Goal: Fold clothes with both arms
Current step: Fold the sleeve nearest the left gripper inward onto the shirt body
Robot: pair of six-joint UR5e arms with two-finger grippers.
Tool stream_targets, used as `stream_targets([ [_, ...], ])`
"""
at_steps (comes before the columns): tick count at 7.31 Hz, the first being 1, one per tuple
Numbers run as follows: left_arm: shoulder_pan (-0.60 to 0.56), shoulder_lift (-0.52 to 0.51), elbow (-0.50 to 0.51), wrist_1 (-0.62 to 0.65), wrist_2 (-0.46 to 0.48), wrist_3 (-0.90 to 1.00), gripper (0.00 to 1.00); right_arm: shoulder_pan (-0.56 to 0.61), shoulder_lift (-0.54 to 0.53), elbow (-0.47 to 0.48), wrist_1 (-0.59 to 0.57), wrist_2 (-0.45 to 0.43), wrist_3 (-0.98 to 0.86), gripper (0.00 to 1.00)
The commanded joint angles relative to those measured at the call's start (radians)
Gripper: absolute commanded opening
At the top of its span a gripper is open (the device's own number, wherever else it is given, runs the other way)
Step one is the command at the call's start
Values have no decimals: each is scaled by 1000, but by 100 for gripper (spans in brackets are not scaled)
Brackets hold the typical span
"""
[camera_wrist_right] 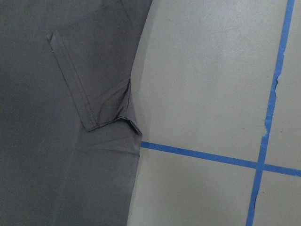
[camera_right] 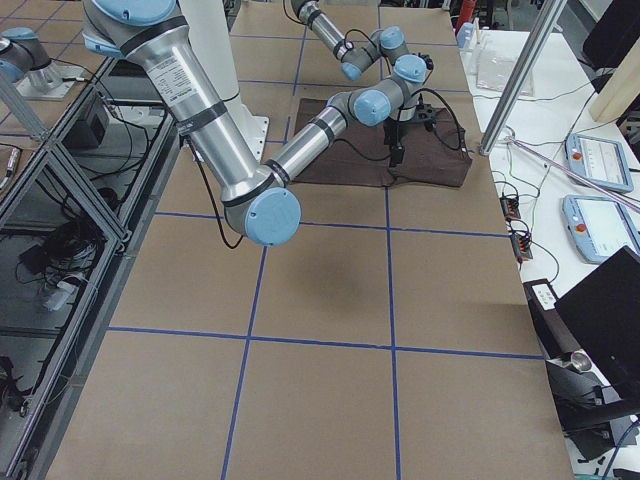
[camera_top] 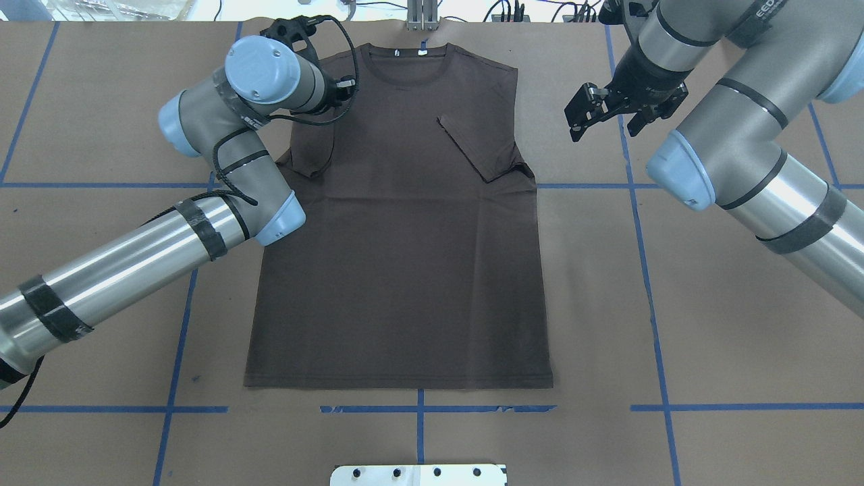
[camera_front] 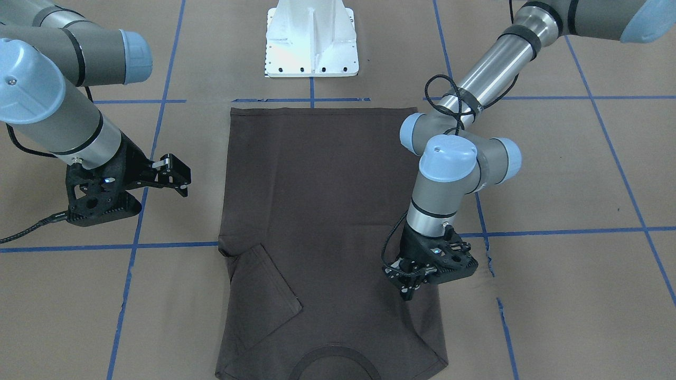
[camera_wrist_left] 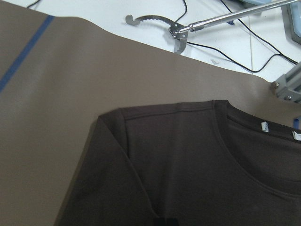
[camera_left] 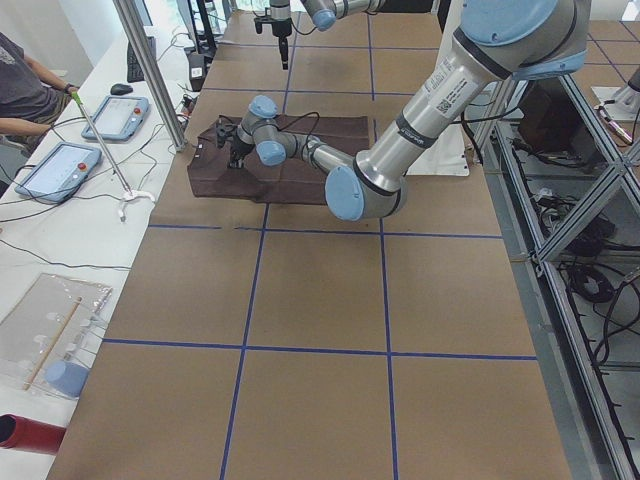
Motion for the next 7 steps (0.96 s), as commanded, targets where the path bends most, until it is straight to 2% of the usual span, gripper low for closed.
stream_targets([
  [1, 19, -55, 34, -21, 1, -45, 0, 1, -5, 0, 0, 1, -2, 100],
  [2, 23, -89, 106, -87, 1, -81, 0, 3, -6, 0, 0, 1, -1, 100],
  [3, 23, -88, 128, -104, 1, -80, 0, 3, -6, 0, 0, 1, 1, 100],
  [4, 23, -85, 128, -106, 1, -75, 93, 1, -6, 0, 0, 0, 1, 100],
  [5, 24, -85, 116, -116, -2, -77, 100, 1, -6, -1, -2, 0, -1, 100],
  [6, 23, -83, 78, -123, -10, -74, 100, 1, -6, -6, 0, 1, 1, 100],
  [7, 21, -34, -4, -97, -69, -68, 100, 0, -11, -4, 0, 1, 5, 100],
])
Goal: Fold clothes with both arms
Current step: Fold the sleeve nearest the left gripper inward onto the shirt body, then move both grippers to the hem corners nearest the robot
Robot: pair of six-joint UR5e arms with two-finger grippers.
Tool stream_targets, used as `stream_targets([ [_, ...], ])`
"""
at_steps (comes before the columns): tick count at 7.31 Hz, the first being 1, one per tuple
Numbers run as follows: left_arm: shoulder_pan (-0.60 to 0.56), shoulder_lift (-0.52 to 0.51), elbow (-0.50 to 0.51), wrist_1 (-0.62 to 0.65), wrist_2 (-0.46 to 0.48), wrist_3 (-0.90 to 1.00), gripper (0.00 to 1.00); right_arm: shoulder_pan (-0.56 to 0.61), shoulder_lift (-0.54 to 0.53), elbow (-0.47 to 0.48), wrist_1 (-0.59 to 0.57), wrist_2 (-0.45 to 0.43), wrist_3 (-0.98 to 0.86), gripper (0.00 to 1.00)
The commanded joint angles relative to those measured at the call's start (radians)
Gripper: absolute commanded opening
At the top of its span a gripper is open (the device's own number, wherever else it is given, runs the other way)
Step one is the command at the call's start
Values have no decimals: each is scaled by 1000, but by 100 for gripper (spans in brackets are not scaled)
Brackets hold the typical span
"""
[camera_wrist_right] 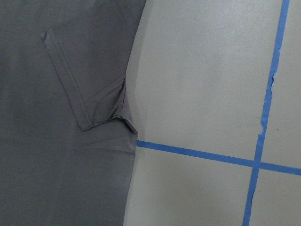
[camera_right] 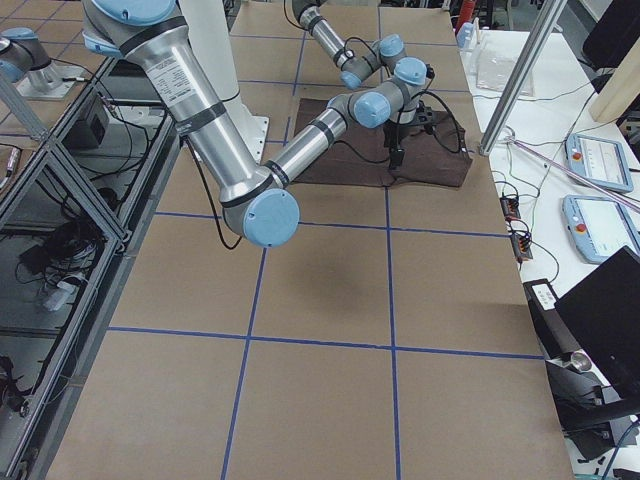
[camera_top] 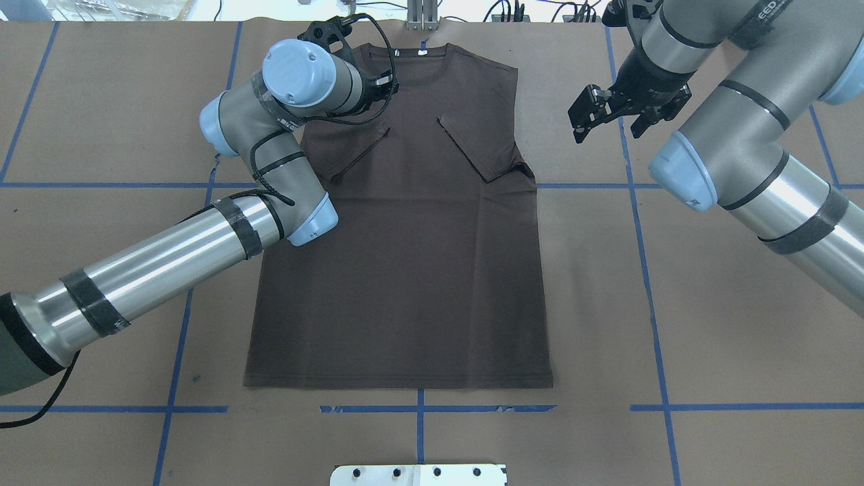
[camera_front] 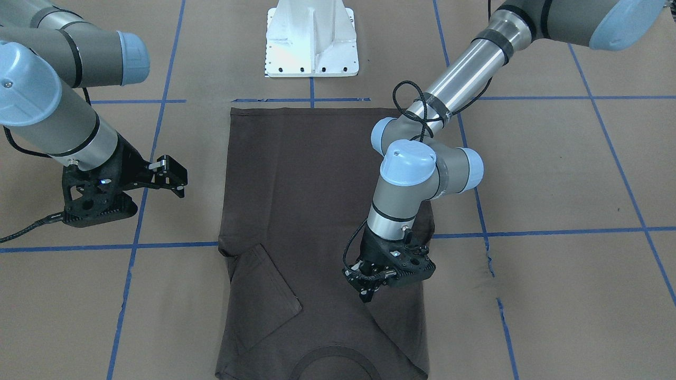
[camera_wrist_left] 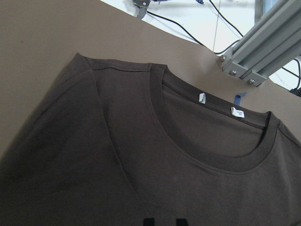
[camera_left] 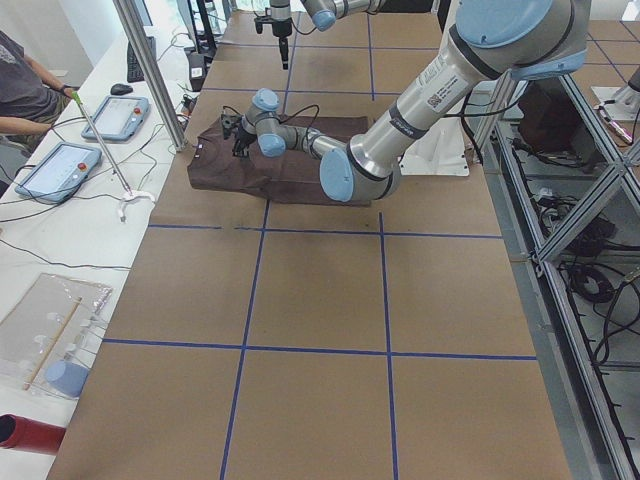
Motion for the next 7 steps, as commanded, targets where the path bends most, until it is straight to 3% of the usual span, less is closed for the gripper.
stream_targets([
  [1, -3, 156, -255, 75, -157, 19, 100, -7, -14, 12, 0, 7, 51, 100],
  [2, -1, 257, -454, 237, -169, 91, 100, -54, -75, 77, 38, -6, 130, 100],
  [3, 2, 317, -635, 422, -167, 183, 100, -121, -180, 148, 183, -63, 318, 100],
  [4, 3, 405, -799, 510, -172, 221, 100, -221, -262, 194, 327, -173, 523, 100],
  [5, 6, 519, -926, 523, -172, 225, 100, -343, -308, 241, 345, -264, 638, 100],
  [6, 8, 619, -1033, 525, -172, 225, 100, -544, -378, 301, 358, -465, 836, 100],
  [7, 9, 648, -1061, 525, -172, 225, 100, -653, -391, 344, 356, -527, 891, 100],
])
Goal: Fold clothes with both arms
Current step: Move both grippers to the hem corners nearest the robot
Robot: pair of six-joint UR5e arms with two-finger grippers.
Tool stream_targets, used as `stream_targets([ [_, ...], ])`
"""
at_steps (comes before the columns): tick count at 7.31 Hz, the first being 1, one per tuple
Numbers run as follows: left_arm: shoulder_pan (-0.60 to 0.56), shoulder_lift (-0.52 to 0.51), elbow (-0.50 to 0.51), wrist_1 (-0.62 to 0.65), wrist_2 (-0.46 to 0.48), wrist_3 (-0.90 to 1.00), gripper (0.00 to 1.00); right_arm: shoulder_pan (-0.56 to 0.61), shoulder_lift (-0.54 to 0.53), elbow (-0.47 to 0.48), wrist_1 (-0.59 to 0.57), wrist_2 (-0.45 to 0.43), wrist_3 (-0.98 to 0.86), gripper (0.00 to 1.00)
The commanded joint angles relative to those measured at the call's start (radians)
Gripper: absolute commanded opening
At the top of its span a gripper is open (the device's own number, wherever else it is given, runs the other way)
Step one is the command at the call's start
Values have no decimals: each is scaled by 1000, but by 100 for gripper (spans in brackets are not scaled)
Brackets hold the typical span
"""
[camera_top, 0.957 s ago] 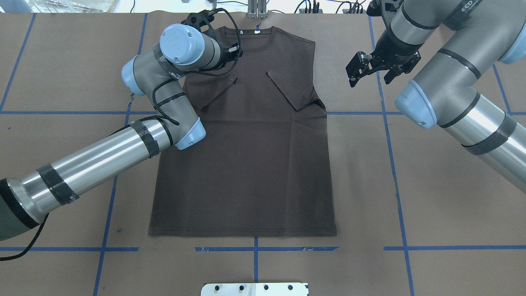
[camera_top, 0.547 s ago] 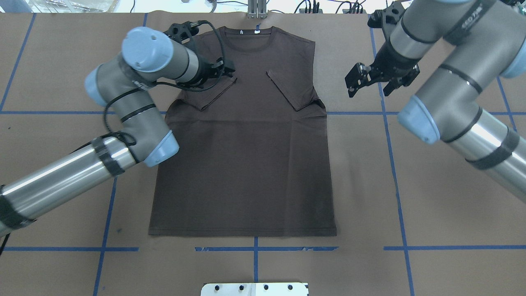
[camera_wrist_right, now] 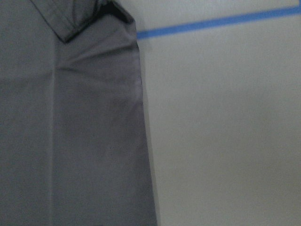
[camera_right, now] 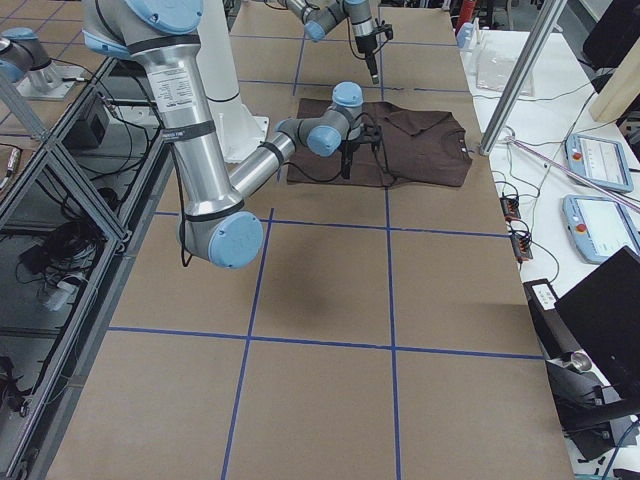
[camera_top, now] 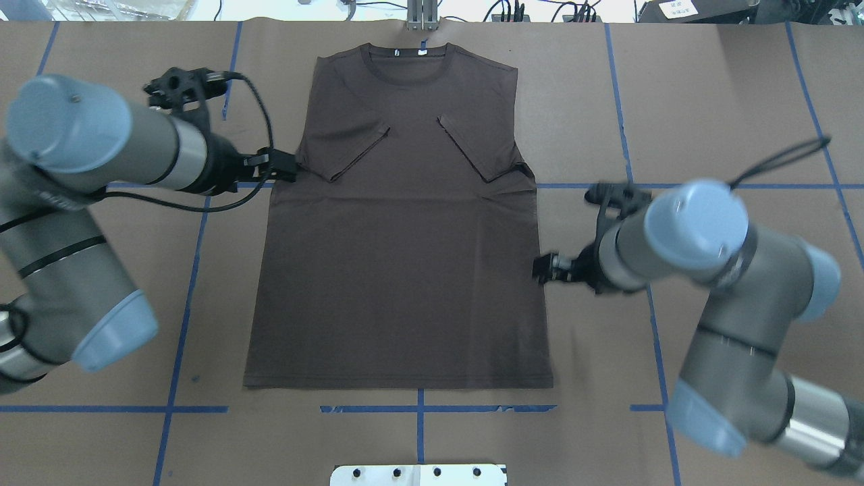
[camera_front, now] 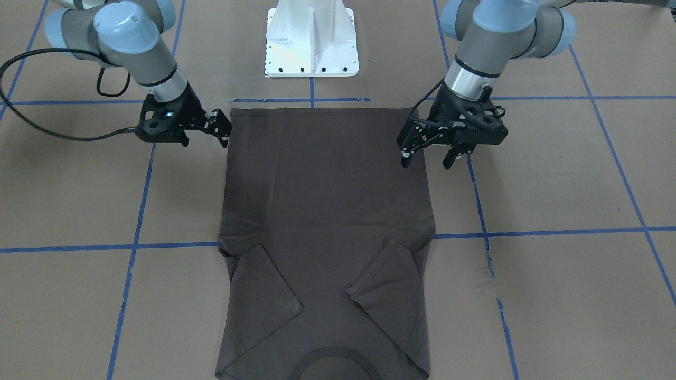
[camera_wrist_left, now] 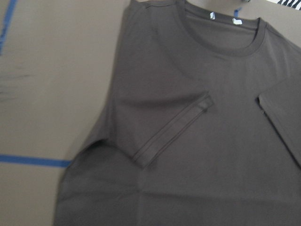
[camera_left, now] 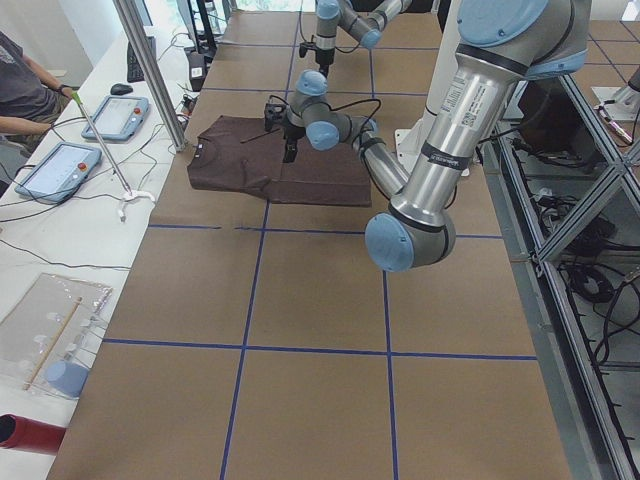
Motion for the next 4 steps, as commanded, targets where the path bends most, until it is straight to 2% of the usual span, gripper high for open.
stream_targets([
  [1, 4, 77, -73, 9, 1, 3, 100, -235, -49, 79, 7, -153, 164, 100],
  [2, 2, 78, -74, 9, 1, 5, 100, -294, -53, 72, 6, -211, 228, 100],
  [4, 2, 75, -76, 9, 0, 3, 100, -297, -56, 55, 4, -211, 229, 100],
])
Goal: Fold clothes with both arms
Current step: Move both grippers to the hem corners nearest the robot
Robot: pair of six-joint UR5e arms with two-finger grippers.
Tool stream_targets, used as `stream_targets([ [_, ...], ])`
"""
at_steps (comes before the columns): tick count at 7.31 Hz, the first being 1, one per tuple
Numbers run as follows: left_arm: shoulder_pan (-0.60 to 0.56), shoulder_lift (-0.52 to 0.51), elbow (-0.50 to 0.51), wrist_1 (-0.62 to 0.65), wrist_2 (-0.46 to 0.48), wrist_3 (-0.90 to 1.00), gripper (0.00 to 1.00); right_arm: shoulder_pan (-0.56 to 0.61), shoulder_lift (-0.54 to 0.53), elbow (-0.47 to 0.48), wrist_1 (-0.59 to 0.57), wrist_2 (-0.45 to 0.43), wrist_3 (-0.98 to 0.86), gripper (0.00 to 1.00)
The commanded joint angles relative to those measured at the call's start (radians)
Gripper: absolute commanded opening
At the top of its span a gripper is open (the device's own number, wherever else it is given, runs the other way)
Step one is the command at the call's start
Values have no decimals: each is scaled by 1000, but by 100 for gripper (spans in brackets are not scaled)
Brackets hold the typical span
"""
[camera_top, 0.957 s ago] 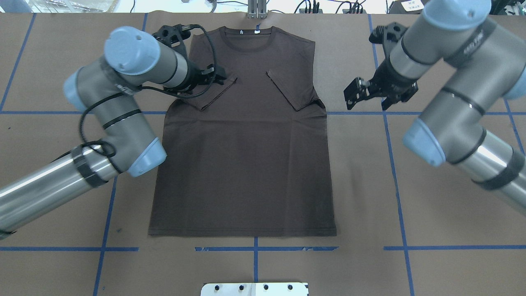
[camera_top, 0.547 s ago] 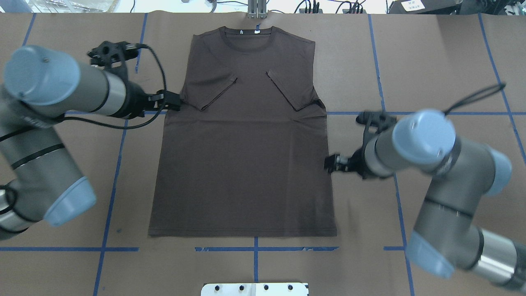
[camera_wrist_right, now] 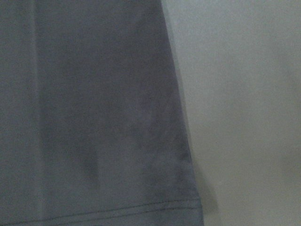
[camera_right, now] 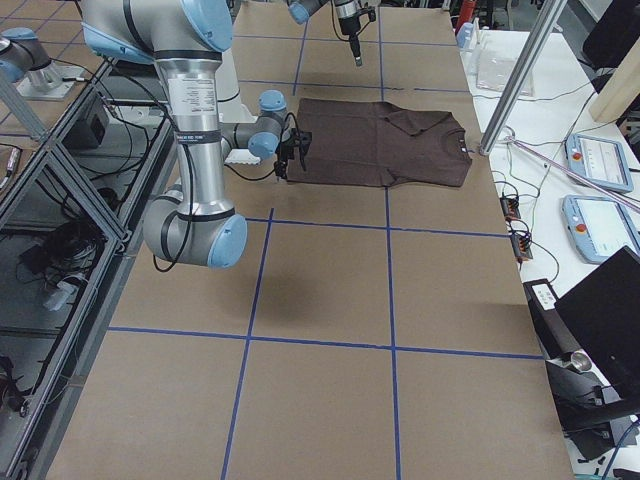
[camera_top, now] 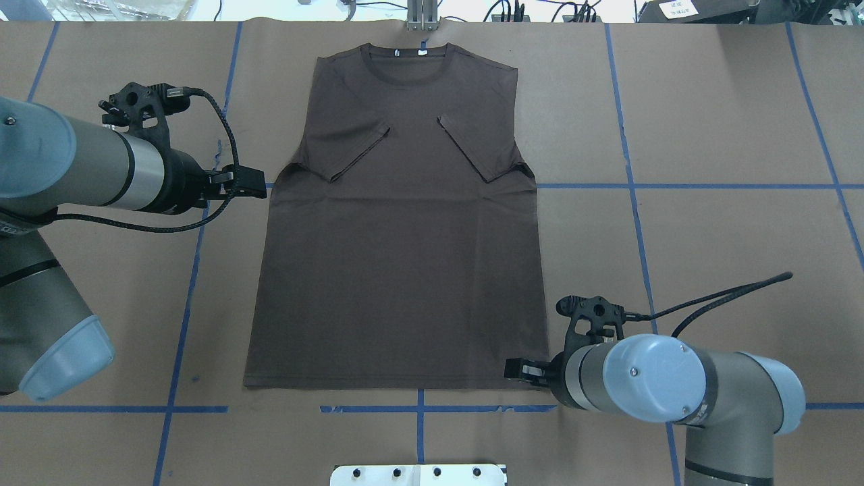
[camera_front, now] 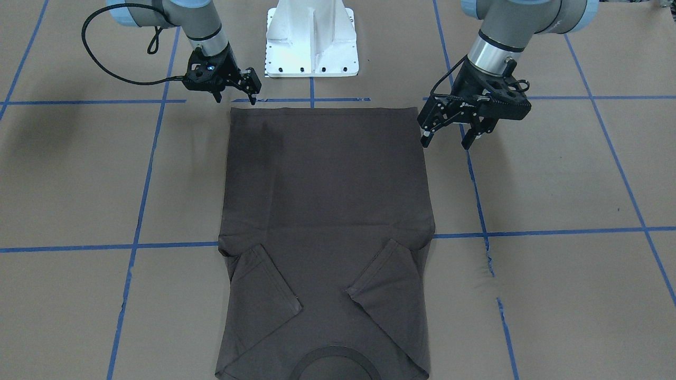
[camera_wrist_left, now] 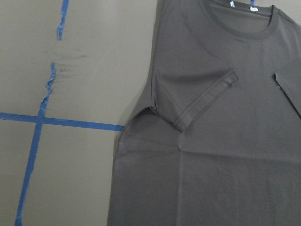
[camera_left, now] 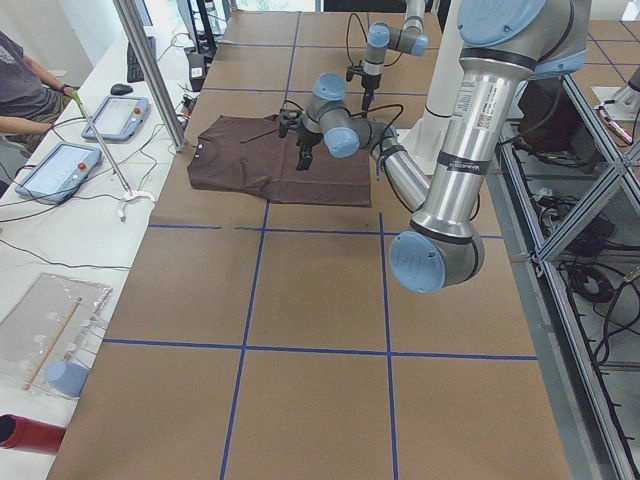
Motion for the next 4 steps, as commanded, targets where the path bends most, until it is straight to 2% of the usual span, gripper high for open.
stream_targets([
  [1, 0, -2, -16, 2, -1, 0, 100, -14, 4, -31, -1, -6, 10, 100],
  [4, 1, -5, -22, 19, 1, 0, 100, 16, 10, -57, -3, -8, -1, 100],
])
